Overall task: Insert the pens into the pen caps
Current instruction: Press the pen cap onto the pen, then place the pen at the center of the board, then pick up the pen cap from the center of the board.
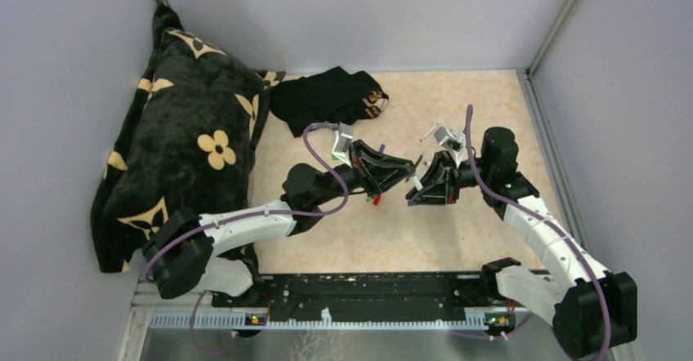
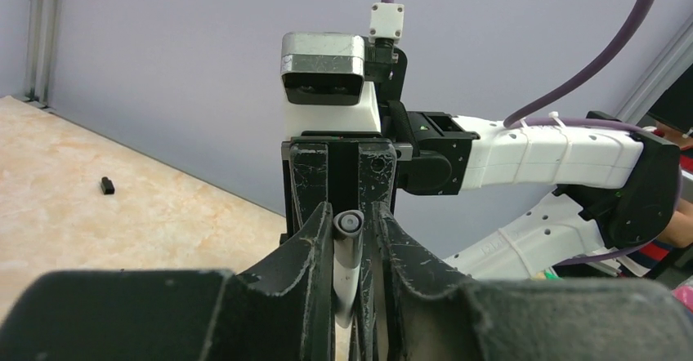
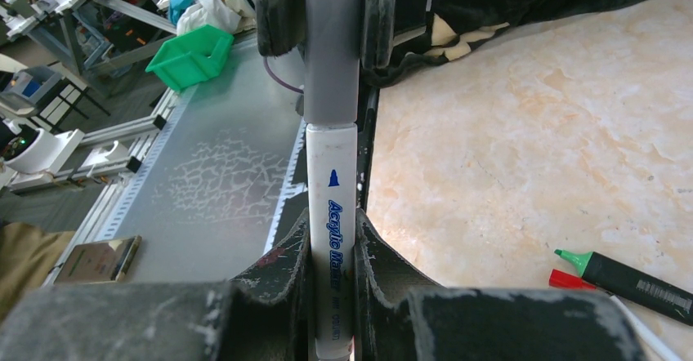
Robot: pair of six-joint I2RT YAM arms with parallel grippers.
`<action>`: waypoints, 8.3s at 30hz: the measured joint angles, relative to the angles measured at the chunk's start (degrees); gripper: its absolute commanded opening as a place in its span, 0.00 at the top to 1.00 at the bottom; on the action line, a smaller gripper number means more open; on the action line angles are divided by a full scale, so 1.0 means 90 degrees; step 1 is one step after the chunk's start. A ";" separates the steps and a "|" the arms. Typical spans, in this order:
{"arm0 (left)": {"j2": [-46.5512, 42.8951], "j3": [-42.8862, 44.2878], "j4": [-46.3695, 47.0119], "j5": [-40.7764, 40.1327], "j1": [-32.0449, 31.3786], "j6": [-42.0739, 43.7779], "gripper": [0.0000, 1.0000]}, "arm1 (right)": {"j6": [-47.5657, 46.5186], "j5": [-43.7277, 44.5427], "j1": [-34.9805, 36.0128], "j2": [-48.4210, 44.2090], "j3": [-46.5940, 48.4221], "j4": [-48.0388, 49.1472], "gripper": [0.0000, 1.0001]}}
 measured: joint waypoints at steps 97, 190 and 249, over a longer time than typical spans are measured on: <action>0.0226 -0.0695 0.0578 -0.1576 -0.0784 -0.0687 0.44 | -0.1416 0.0590 -0.0345 0.0440 0.1421 -0.2178 1.00; -0.1617 -0.1860 -0.3616 -0.1090 0.0896 0.0755 0.02 | -0.0882 0.7604 -0.2562 0.4218 0.3359 -0.1962 0.48; -0.1940 -0.1967 -0.3806 -0.1270 0.1103 0.0755 0.03 | 0.0979 1.0401 -0.2657 0.6688 0.4507 -0.1654 0.98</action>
